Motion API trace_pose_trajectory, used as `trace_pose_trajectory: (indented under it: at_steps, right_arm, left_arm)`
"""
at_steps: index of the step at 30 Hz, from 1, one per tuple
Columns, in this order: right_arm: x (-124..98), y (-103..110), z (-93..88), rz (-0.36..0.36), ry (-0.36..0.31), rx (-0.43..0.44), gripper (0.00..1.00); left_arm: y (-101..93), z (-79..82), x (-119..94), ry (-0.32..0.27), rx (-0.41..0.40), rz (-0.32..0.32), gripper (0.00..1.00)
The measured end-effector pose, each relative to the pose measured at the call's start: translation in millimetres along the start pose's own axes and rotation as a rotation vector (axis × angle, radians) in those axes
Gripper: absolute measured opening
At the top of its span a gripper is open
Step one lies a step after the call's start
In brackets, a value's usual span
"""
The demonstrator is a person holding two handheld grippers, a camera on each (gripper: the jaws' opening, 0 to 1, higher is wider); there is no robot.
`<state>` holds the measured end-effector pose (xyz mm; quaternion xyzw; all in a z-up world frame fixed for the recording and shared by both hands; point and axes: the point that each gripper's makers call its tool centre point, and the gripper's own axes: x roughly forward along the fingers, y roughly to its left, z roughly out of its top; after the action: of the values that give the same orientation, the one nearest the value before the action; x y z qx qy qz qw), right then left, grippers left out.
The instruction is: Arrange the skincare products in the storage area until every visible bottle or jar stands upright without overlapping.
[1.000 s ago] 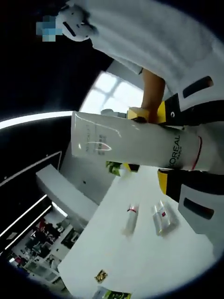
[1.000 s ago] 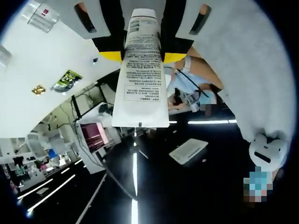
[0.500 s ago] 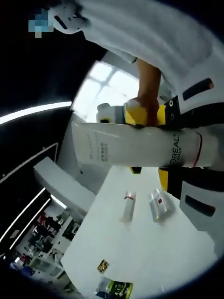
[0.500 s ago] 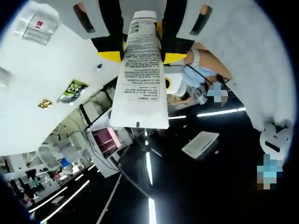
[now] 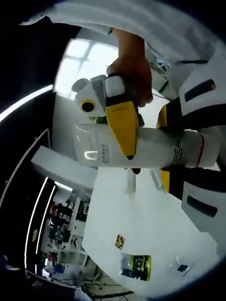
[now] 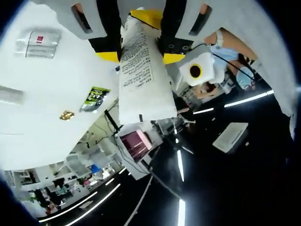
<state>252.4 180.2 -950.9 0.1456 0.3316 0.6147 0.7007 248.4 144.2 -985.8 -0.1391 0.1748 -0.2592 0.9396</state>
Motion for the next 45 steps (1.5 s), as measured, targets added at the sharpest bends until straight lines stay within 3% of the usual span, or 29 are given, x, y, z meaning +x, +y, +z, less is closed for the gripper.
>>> trace_pose_trajectory:
  at_steps: [3, 7, 22, 29, 33, 36, 45]
  right_arm:
    - [-2, -4, 4.1, -0.037, -0.022, 0.002, 0.27]
    - [-4, -8, -1.7, -0.077, 0.009, -0.015, 0.24]
    - [-6, -1, -3.6, 0.0, 0.067, -0.166, 0.17]
    - [-10, 7, -2.1, 0.085, 0.091, -0.241, 0.16]
    - [-15, 21, -3.1, 0.177, 0.108, -0.331, 0.13]
    - [-18, 28, -3.8, 0.234, 0.114, -0.336, 0.1]
    - [-21, 39, -0.3, 0.348, 0.095, -0.331, 0.08]
  left_arm:
    - [2.2, -4.7, 1, 0.022, 0.036, 0.024, 0.25]
    - [1.6, -8.7, 2, 0.043, 0.067, 0.027, 0.25]
    - [-2.2, -10.0, 0, 0.047, 0.067, -0.028, 0.27]
    - [-8.8, -5.8, 0, 0.02, 0.032, -0.087, 0.27]
    - [-20.7, -2.2, -1, 0.003, -0.016, -0.169, 0.26]
    - [-27.6, -0.3, -1, -0.003, -0.054, -0.219, 0.24]
    - [-35.0, 5.8, -7, -0.03, -0.059, -0.293, 0.22]
